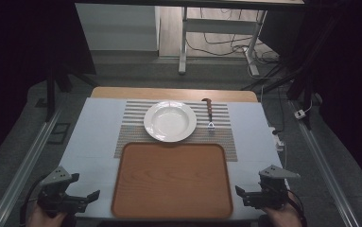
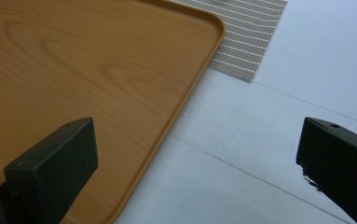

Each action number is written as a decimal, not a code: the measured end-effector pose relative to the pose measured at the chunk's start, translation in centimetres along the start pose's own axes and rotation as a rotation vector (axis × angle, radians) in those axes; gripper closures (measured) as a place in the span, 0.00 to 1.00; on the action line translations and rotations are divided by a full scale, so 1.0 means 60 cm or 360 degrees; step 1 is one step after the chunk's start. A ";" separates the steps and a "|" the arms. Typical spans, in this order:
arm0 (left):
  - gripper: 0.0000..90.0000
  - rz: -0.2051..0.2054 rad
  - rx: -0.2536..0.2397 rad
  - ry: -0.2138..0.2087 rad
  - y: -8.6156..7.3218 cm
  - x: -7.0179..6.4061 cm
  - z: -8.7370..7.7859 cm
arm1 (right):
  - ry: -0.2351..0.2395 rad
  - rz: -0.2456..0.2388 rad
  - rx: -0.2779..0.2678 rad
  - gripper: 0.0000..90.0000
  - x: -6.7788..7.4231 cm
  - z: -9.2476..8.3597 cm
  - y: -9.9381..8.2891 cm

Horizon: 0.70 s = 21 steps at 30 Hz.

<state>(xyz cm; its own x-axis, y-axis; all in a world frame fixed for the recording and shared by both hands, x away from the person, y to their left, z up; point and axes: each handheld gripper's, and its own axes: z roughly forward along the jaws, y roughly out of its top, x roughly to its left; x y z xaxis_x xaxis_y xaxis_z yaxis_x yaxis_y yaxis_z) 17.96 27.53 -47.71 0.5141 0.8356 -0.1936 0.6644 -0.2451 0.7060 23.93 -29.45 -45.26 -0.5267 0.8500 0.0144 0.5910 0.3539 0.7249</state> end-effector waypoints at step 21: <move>0.00 -0.0036 0.0018 -0.0091 0.002 0.009 0.003 | 0.0049 0.0027 0.0051 0.00 -0.005 0.005 0.002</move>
<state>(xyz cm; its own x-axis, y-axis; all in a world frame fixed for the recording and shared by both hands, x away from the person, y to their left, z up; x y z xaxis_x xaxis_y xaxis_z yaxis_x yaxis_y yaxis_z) 18.40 27.89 -47.87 0.5289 0.8115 -0.2484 0.6821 -0.2323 0.6933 24.34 -29.54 -45.41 -0.5346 0.8437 0.0485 0.6191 0.3520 0.7021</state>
